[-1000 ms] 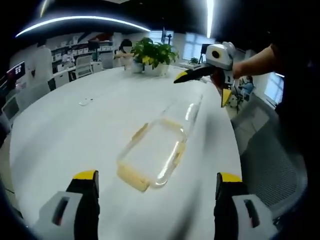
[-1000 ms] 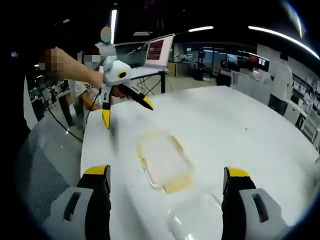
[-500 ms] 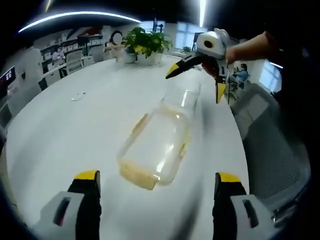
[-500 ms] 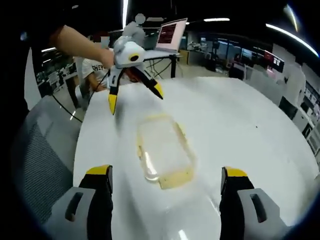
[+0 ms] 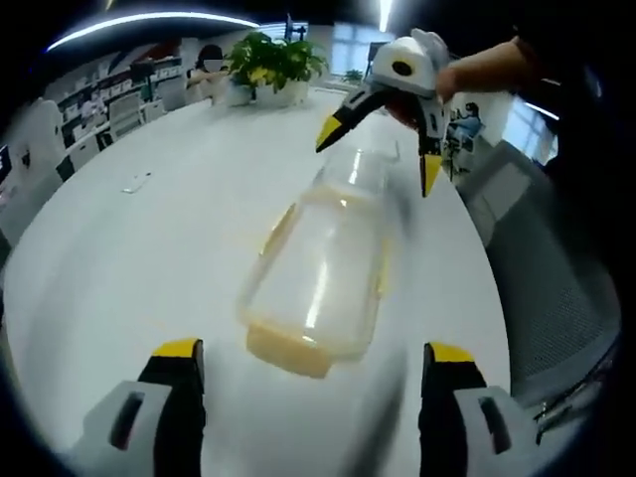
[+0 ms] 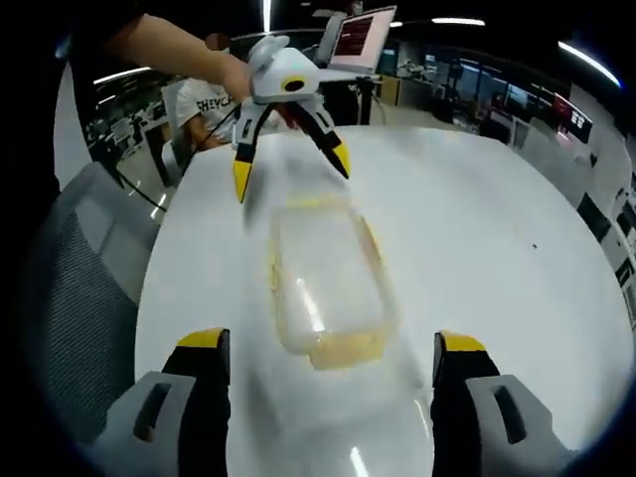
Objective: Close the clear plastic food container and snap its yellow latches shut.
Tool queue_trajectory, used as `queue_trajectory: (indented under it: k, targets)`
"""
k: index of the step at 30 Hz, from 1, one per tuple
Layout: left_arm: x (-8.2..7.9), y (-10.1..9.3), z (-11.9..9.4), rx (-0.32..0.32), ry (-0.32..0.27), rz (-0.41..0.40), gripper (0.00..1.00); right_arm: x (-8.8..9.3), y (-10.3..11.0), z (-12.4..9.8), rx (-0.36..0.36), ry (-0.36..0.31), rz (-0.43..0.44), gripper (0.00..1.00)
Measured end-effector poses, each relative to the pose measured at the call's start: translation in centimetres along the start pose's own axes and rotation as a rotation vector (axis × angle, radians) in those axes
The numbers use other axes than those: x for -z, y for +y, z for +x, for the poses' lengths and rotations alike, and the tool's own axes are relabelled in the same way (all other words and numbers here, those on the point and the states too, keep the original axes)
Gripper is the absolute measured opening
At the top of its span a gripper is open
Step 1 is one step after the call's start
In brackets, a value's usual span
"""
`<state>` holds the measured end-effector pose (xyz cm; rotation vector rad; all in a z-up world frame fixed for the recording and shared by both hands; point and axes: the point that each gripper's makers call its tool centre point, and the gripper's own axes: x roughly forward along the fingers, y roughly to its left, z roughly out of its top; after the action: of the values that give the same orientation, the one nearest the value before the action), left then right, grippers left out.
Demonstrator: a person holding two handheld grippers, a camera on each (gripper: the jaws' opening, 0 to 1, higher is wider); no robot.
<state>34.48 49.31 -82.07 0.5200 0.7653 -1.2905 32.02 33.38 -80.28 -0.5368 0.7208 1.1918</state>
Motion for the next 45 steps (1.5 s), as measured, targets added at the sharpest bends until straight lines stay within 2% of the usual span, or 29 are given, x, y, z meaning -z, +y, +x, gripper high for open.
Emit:
queue_trajectory:
  k: [4, 6, 7, 8, 15, 19, 24, 27, 29, 33, 36, 38, 41, 45]
  targets:
    - [0.1, 0.2, 0.4, 0.02, 0.034, 0.03, 0.84, -0.1, -0.3, 0.5, -0.018, 0.014, 0.004, 0.82]
    - [0.1, 0.4, 0.6, 0.03, 0.044, 0.039, 0.82, 0.5, -0.1, 0.9, -0.045, 0.044, 0.011, 0.79]
    - [0.2, 0.4, 0.6, 0.031, 0.047, 0.042, 0.82, 0.7, -0.1, 0.9, -0.047, 0.055, 0.006, 0.77]
    - [0.3, 0.6, 0.8, 0.036, 0.061, 0.051, 0.82, 1.3, 0.0, 1.2, -0.057, 0.096, -0.011, 0.76]
    - [0.1, 0.9, 1.1, 0.059, 0.089, 0.092, 0.78, 1.7, -0.1, 2.1, -0.07, 0.137, -0.05, 0.74]
    - [0.0, 0.5, 1.3, 0.084, 0.108, 0.111, 0.67, 1.9, -0.2, 2.5, -0.071, 0.164, -0.054, 0.71]
    - [0.4, 0.1, 1.6, 0.102, 0.147, 0.159, 0.62, 2.2, -0.3, 2.8, -0.074, 0.197, -0.056, 0.66]
    - [0.3, -0.1, 1.5, 0.109, 0.151, 0.178, 0.57, 2.4, -0.5, 2.8, -0.074, 0.215, -0.066, 0.62]
    - [0.0, -0.1, 1.5, 0.103, 0.147, 0.199, 0.5, 2.2, -0.5, 2.8, -0.072, 0.211, -0.06, 0.63]
    - [0.1, 0.0, 1.7, 0.108, 0.152, 0.194, 0.49, 2.3, -0.6, 2.9, -0.08, 0.232, -0.073, 0.6]
    - [0.4, -0.1, 1.7, 0.118, 0.178, 0.206, 0.46, 2.6, -0.7, 3.1, -0.084, 0.261, -0.088, 0.53]
    - [0.4, -0.1, 1.7, 0.12, 0.186, 0.211, 0.43, 2.6, -0.8, 3.1, -0.081, 0.268, -0.089, 0.52]
    - [0.5, 0.2, 1.6, 0.117, 0.204, 0.219, 0.33, 2.8, -0.9, 3.1, -0.081, 0.291, -0.084, 0.49]
    - [0.6, 0.4, 1.6, 0.112, 0.211, 0.223, 0.33, 2.9, -0.8, 3.0, -0.083, 0.299, -0.072, 0.44]
